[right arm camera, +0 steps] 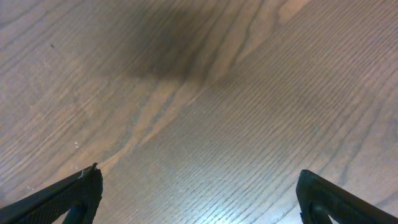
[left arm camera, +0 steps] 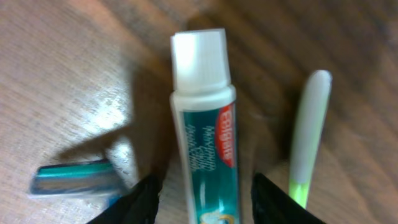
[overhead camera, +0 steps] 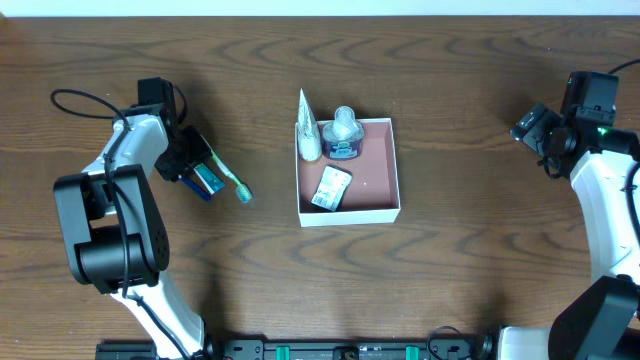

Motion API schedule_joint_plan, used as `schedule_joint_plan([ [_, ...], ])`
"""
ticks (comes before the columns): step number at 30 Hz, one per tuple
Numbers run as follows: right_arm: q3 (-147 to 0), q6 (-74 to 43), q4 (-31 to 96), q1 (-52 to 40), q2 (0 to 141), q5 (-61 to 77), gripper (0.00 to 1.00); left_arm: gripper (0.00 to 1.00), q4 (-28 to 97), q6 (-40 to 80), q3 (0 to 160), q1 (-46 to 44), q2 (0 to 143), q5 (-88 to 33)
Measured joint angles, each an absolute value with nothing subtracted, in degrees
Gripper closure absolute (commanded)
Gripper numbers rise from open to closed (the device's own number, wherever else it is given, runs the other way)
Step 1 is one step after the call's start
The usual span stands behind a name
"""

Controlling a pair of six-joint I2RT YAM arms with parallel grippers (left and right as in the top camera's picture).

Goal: Pack container
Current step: 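Grasp the Colgate toothpaste tube with the left gripper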

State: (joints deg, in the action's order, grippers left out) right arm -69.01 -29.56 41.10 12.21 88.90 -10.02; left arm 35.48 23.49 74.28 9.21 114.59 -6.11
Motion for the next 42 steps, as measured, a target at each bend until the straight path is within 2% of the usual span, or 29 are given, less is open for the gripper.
schedule_joint_plan([
  [8,-69.0,-29.6,41.1,12.2,88.9,-10.0,0.01,0.63,37.4,22.2,74.3,9.2,114.6,-6.0],
  [11,-69.0,-29.6,41.1,12.2,88.9,-10.0,0.01,0.71,37.8,22.1,74.3,9.2,114.6,-6.0],
  [17,-69.0,-29.6,41.1,12.2,88.9,-10.0,0.01,0.72,39.3,21.2,74.4,9.2,114.6,-6.0],
  [25,-69.0,-29.6,41.1,12.2,88.9,-10.0,0.01,0.74,48.9,17.2,78.0,9.2,113.8,-6.9],
  [28,-69.0,-29.6,41.1,12.2,88.9,-10.0,0.01,0.74,52.6,14.3,81.1,9.2,110.3,-7.8],
  [34,-69.0,-29.6,41.1,12.2,88.9,-10.0,0.01,0.74,54.2,3.9,85.2,7.2,94.0,-16.1],
  [42,-69.0,-29.6,41.1,12.2,88.9,-10.0,0.01,0.76,52.5,-8.2,85.9,-7.9,80.0,-24.3],
])
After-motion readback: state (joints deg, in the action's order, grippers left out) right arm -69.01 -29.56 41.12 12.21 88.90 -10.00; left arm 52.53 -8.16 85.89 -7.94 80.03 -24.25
